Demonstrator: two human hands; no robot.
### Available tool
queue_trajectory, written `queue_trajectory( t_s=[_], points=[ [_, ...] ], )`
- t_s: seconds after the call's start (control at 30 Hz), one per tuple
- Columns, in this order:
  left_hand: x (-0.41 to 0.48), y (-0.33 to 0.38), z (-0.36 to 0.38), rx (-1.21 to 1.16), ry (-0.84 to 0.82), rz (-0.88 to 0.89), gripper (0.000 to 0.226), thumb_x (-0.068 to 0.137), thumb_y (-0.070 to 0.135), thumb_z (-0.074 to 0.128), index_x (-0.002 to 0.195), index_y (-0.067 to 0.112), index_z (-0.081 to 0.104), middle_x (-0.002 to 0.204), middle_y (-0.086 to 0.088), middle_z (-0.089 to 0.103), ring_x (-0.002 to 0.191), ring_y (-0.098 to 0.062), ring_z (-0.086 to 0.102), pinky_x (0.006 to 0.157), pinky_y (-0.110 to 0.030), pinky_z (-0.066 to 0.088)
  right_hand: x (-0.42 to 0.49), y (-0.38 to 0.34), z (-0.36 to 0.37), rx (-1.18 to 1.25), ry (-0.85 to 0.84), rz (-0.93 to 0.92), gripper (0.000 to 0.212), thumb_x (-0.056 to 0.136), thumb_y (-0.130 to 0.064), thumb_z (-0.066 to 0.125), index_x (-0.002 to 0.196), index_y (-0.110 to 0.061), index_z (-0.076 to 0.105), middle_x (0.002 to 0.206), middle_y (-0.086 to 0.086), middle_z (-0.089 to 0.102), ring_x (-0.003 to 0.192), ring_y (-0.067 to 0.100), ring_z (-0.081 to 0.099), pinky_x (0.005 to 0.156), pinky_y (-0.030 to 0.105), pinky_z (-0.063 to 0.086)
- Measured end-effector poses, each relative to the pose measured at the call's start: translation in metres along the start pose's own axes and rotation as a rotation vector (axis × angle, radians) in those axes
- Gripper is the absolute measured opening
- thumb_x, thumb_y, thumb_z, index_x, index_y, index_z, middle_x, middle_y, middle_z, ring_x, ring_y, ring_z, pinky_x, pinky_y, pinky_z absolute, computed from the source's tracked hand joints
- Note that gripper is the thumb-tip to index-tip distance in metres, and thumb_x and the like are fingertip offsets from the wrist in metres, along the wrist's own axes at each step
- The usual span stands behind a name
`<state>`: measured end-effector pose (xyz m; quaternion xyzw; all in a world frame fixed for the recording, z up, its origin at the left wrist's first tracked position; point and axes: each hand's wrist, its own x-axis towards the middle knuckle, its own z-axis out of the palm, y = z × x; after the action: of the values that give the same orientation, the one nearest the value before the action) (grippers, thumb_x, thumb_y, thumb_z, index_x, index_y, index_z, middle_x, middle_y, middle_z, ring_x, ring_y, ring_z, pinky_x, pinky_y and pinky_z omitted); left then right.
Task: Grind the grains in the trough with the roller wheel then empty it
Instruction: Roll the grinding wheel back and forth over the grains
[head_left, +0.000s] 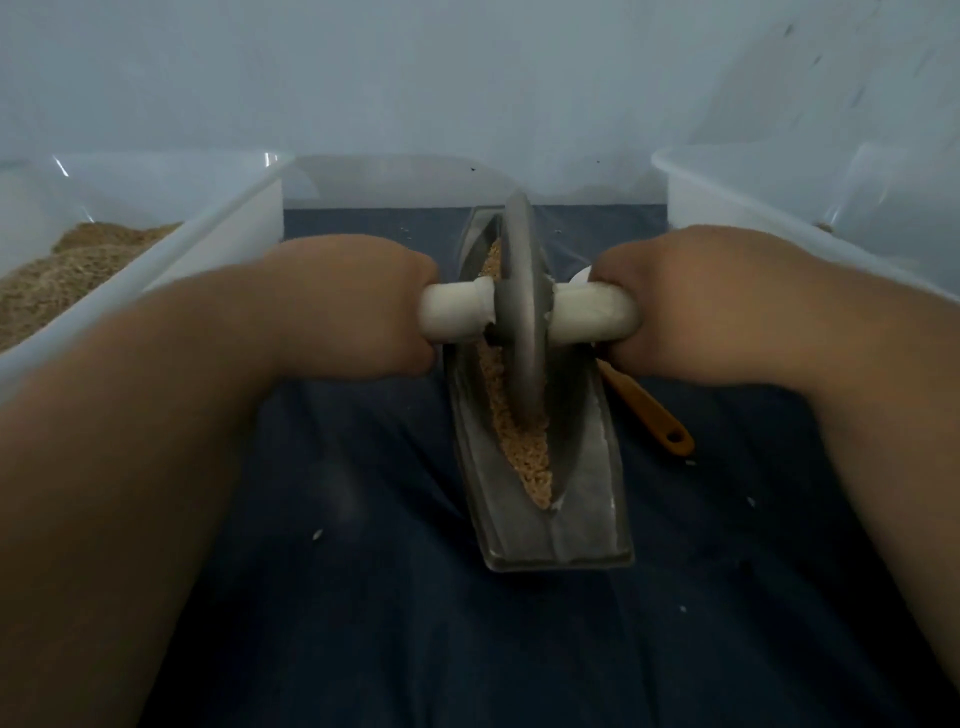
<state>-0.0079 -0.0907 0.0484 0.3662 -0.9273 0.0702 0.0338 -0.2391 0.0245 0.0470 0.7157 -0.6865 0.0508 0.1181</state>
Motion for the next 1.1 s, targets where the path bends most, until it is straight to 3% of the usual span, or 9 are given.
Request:
queue_trajectory(
  t_s=[0.17, 0.23, 0.3, 0.4, 0.5, 0.63, 0.77, 0.93, 1.1],
  points=[
    [-0.022, 0.004, -0.019, -0.054, -0.191, 0.011, 0.038, 0.05, 0.061, 0.06, 0.079, 0.035, 0.058, 0.064, 0.009, 0.063, 0.056, -0.004, 0.06, 0.051, -0.024, 0.045, -0.025, -0.006, -0.028, 0.089, -0.092, -0.084, 0.022, 0.063, -0.056, 0.058, 0.075, -0.037, 0.055, 0.065, -0.014, 0.056, 0.078, -0.006, 0.053, 0.047, 0.016, 0.038],
    [-0.023, 0.006, -0.02, -0.052, -0.189, 0.009, 0.039, 0.047, 0.061, 0.056, 0.076, 0.035, 0.057, 0.063, 0.008, 0.062, 0.056, -0.004, 0.059, 0.05, -0.023, 0.042, -0.025, -0.006, -0.029, 0.138, -0.117, -0.083, 0.02, 0.066, -0.053, 0.059, 0.078, -0.037, 0.056, 0.071, -0.016, 0.057, 0.079, -0.005, 0.053, 0.06, 0.018, 0.044],
    [-0.018, 0.007, -0.016, -0.008, -0.135, 0.013, 0.031, 0.054, 0.056, 0.058, 0.075, 0.034, 0.052, 0.064, 0.008, 0.057, 0.057, -0.004, 0.053, 0.05, -0.023, 0.037, -0.018, -0.004, -0.022, 0.15, -0.148, -0.063, 0.02, 0.074, -0.051, 0.062, 0.087, -0.037, 0.056, 0.071, -0.015, 0.058, 0.069, 0.003, 0.056, 0.06, 0.019, 0.046],
    [-0.006, 0.006, -0.002, 0.051, 0.059, -0.022, 0.025, 0.068, 0.052, 0.06, 0.076, 0.034, 0.044, 0.066, 0.011, 0.05, 0.059, -0.005, 0.046, 0.057, -0.029, 0.043, -0.002, -0.002, -0.003, 0.123, -0.105, 0.003, 0.022, 0.082, -0.047, 0.064, 0.097, -0.037, 0.052, 0.083, -0.012, 0.058, 0.075, 0.011, 0.057, 0.067, 0.038, 0.051],
    [0.006, 0.008, 0.01, 0.083, 0.255, -0.104, 0.021, 0.075, 0.049, 0.059, 0.083, 0.035, 0.045, 0.068, 0.012, 0.046, 0.059, -0.013, 0.044, 0.055, -0.029, 0.037, 0.014, 0.002, 0.015, 0.015, 0.103, 0.05, 0.019, 0.081, -0.031, 0.063, 0.095, -0.035, 0.05, 0.082, -0.009, 0.054, 0.067, 0.015, 0.051, 0.051, 0.028, 0.034],
    [0.015, 0.01, 0.015, 0.078, 0.311, -0.181, 0.019, 0.077, 0.044, 0.058, 0.081, 0.032, 0.044, 0.068, 0.01, 0.042, 0.061, -0.017, 0.042, 0.051, -0.026, 0.026, 0.027, 0.0, 0.027, -0.158, 0.251, 0.105, 0.017, 0.076, -0.022, 0.061, 0.088, -0.028, 0.051, 0.077, -0.003, 0.05, 0.06, 0.022, 0.042, 0.049, 0.026, 0.018],
    [0.013, 0.005, 0.013, 0.1, 0.234, -0.143, 0.027, 0.074, 0.048, 0.059, 0.07, 0.03, 0.039, 0.066, 0.01, 0.047, 0.055, -0.008, 0.04, 0.052, -0.027, 0.033, 0.021, 0.001, 0.023, -0.094, 0.181, 0.106, 0.015, 0.077, -0.027, 0.062, 0.078, -0.027, 0.047, 0.068, -0.006, 0.049, 0.056, 0.013, 0.043, 0.047, 0.026, 0.029],
    [-0.009, 0.003, -0.007, 0.017, -0.041, -0.014, 0.028, 0.062, 0.053, 0.066, 0.071, 0.032, 0.05, 0.064, 0.009, 0.055, 0.058, -0.002, 0.05, 0.052, -0.024, 0.038, -0.006, -0.005, -0.007, -0.043, -0.032, 0.021, 0.013, 0.073, -0.036, 0.061, 0.073, -0.031, 0.05, 0.062, -0.009, 0.053, 0.057, 0.008, 0.051, 0.052, 0.026, 0.044],
    [-0.024, 0.007, -0.02, -0.018, -0.119, 0.025, 0.041, 0.046, 0.06, 0.054, 0.076, 0.032, 0.058, 0.063, 0.009, 0.059, 0.057, -0.003, 0.055, 0.053, -0.023, 0.044, -0.027, -0.013, -0.027, -0.053, -0.12, -0.019, 0.011, 0.065, -0.041, 0.058, 0.068, -0.032, 0.052, 0.052, -0.01, 0.05, 0.05, 0.0, 0.049, 0.042, 0.018, 0.033]
  ],
)
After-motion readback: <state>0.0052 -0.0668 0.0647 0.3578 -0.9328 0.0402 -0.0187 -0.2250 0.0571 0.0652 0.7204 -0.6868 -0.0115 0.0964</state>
